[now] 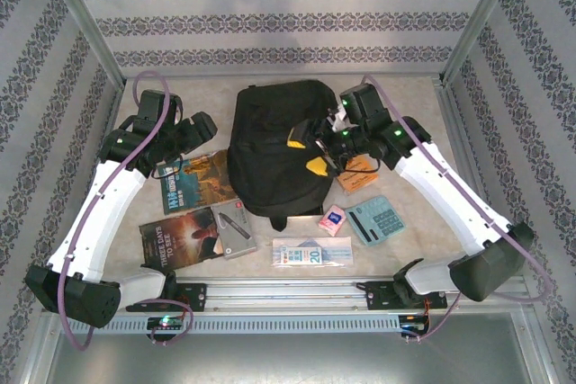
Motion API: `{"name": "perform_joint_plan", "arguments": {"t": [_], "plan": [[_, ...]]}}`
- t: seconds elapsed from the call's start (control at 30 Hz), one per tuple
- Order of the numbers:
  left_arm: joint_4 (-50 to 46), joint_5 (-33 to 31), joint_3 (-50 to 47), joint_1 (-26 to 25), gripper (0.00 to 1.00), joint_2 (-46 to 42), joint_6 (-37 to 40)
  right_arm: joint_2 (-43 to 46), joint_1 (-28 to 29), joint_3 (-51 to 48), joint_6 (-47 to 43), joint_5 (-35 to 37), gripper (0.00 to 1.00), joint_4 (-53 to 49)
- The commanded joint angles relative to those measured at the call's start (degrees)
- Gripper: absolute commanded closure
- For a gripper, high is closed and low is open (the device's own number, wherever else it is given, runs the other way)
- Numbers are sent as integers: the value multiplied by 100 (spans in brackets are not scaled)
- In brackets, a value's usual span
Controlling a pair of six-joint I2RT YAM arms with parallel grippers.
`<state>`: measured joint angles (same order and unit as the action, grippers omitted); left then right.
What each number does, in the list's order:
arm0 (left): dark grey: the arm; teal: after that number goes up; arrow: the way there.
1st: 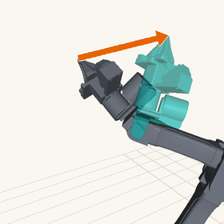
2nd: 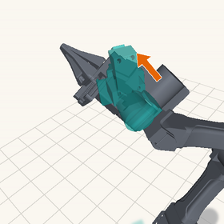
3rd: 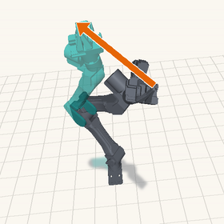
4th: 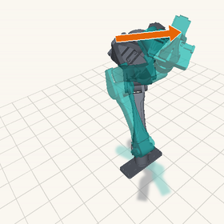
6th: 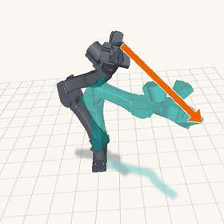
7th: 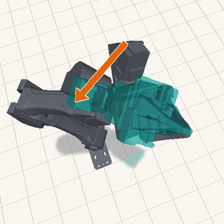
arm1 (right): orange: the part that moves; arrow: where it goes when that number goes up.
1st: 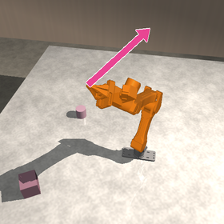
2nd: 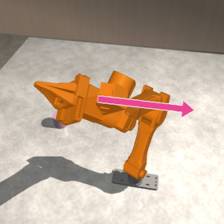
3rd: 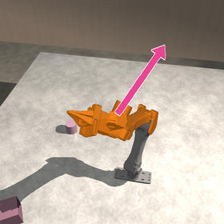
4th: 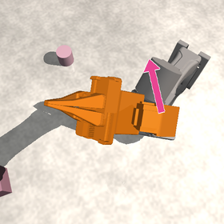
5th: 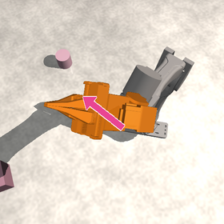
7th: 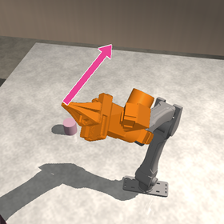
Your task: Pack the student bag
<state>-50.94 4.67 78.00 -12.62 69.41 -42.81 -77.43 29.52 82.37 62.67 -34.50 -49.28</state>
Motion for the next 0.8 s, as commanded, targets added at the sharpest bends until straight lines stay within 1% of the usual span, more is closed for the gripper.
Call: {"name": "perform_joint_plan", "arguments": {"t": [0.0, 0.1, 0.13, 0.23, 0.27, 0.3, 0.37, 0.43, 0.47, 0.53, 0.57, 0.67, 0.77], "plan": [[-137, 83, -80, -4, 13, -52, 181, 356, -419, -2, -1724, 549, 21, -1706], [40, 329, -254, -109, 15, 18, 76, 320, -615, -160, -2300, 1708, 24, -1785], [90, 441, -288, -146, 15, 88, 38, 268, -671, -177, -2437, 2118, 26, -1636], [227, 616, -325, -418, 17, 299, 25, 81, -793, -301, -2823, 2988, 34, -766], [242, 635, -292, -546, 18, 397, 48, -32, -873, -415, -2903, 3078, 36, -392], [266, 668, -267, -624, 19, 496, 66, -155, -975, -528, -2919, 3005, 38, -101], [287, 763, -191, -826, 19, 729, 88, -556, -1253, -669, -3120, 2462, 39, 627], [355, 841, -141, -1006, 20, 910, 126, -1006, -1479, -537, -3355, 2360, 43, 727], [366, 891, -99, -1107, 20, 1016, 136, -1248, -1606, -444, -3494, 2201, 44, 757], [352, 988, 18, -1257, 22, 1220, 156, -1641, -1794, -347, -3658, 1815, 45, 876], [358, 1005, 107, -1357, 23, 1316, 190, -1810, -1885, -364, -3691, 1465, 46, 1036], [334, 1108, 397, -1584, 24, 1629, 323, -2233, -2023, -354, -3599, 668, 49, 1297], [334, 1233, 713, -1774, 26, 1973, 428, -2426, -2014, -430, -3480, 277, 55, 1515]]}}
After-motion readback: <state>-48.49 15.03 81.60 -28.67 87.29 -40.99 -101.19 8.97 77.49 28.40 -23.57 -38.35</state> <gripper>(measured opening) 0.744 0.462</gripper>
